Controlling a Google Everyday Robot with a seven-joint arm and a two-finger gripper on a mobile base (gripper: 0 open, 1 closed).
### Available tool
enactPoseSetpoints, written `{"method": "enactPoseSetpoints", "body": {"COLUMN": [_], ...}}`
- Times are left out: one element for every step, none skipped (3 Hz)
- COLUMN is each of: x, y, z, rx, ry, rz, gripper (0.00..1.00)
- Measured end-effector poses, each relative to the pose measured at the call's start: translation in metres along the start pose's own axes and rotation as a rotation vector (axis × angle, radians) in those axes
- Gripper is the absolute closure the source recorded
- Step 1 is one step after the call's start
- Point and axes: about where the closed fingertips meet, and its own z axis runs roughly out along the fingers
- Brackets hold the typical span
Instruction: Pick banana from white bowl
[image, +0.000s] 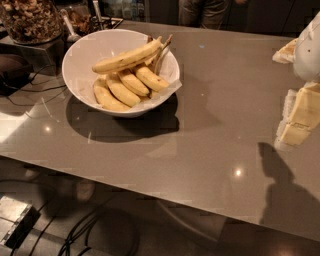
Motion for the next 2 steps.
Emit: {"method": "enactPoseSetpoints", "body": {"x": [0.0, -0.011], "y": [0.0, -0.008], "z": [0.0, -0.009], "rx": [0.0, 0.025], "ry": [0.0, -0.01], "rz": [0.0, -0.008], "gripper": [0.0, 0.0]}}
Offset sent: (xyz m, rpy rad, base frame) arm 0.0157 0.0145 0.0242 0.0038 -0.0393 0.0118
